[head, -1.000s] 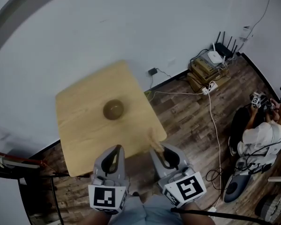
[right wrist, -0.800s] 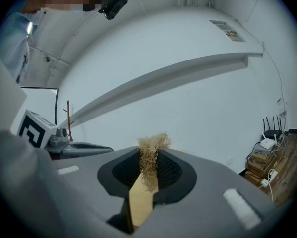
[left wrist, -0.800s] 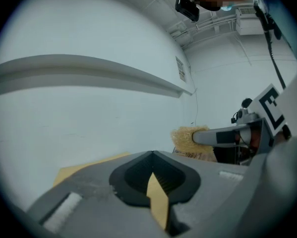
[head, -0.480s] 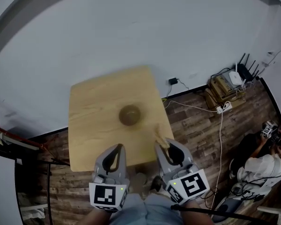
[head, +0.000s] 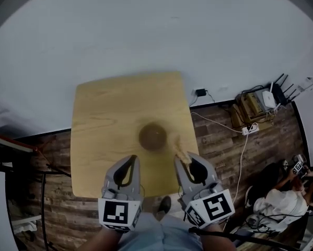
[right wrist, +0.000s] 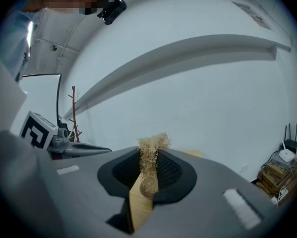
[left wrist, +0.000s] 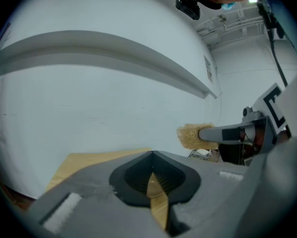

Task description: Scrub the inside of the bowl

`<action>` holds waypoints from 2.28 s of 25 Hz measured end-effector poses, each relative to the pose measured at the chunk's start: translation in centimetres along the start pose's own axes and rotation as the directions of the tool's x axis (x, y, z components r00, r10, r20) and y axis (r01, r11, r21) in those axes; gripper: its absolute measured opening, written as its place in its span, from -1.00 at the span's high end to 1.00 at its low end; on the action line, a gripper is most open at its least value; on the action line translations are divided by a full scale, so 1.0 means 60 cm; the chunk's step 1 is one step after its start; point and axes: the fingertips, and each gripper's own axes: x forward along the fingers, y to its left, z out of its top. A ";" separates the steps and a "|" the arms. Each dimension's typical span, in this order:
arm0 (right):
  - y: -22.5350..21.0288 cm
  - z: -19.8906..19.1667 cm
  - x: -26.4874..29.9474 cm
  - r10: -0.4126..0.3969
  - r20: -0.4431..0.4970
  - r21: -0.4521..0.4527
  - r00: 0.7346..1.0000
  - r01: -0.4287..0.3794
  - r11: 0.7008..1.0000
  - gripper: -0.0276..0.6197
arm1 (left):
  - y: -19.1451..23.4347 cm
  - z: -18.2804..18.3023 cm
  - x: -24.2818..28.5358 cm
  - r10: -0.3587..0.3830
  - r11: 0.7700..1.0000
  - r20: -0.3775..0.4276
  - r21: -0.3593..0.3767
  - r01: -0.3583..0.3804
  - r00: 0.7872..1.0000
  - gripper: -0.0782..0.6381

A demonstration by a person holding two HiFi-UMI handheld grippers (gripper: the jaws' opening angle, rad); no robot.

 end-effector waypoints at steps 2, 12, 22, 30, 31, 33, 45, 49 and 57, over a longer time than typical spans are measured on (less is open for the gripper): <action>0.000 -0.025 0.025 0.006 -0.034 0.011 0.999 -0.006 1.000 0.71 | 0.016 -0.026 0.019 -0.004 1.000 -0.031 -0.024 0.003 1.000 0.73; -0.033 -0.122 0.118 -0.009 -0.179 0.093 0.984 0.026 0.995 0.71 | 0.077 -0.130 0.130 -0.042 0.988 -0.191 -0.155 0.012 0.981 0.73; -0.050 -0.174 0.157 0.011 -0.241 0.140 0.970 0.023 0.990 0.71 | 0.083 -0.201 0.189 -0.095 0.967 -0.286 -0.252 0.021 0.954 0.64; -0.051 -0.192 0.168 0.017 -0.268 0.158 0.963 0.027 0.987 0.71 | 0.086 -0.238 0.212 -0.120 0.960 -0.335 -0.280 0.023 0.934 0.58; -0.052 -0.194 0.169 0.016 -0.271 0.160 0.963 0.028 0.987 0.71 | 0.086 -0.241 0.214 -0.124 0.959 -0.340 -0.281 0.026 0.932 0.58; -0.053 -0.196 0.172 0.016 -0.275 0.161 0.961 0.030 0.987 0.71 | 0.086 -0.244 0.217 -0.127 0.958 -0.344 -0.284 0.026 0.930 0.58; -0.051 -0.208 0.178 0.005 -0.295 0.154 0.955 0.043 0.987 0.71 | 0.091 -0.264 0.223 -0.112 0.960 -0.400 -0.279 -0.004 0.910 0.58; -0.053 -0.214 0.182 0.005 -0.308 0.150 0.952 0.043 0.988 0.71 | 0.090 -0.264 0.227 -0.109 0.961 -0.399 -0.276 -0.006 0.911 0.63; -0.043 -0.239 0.187 0.005 -0.357 0.118 0.934 0.040 0.992 0.71 | 0.086 -0.246 0.225 -0.139 0.959 -0.371 -0.282 0.031 0.918 0.68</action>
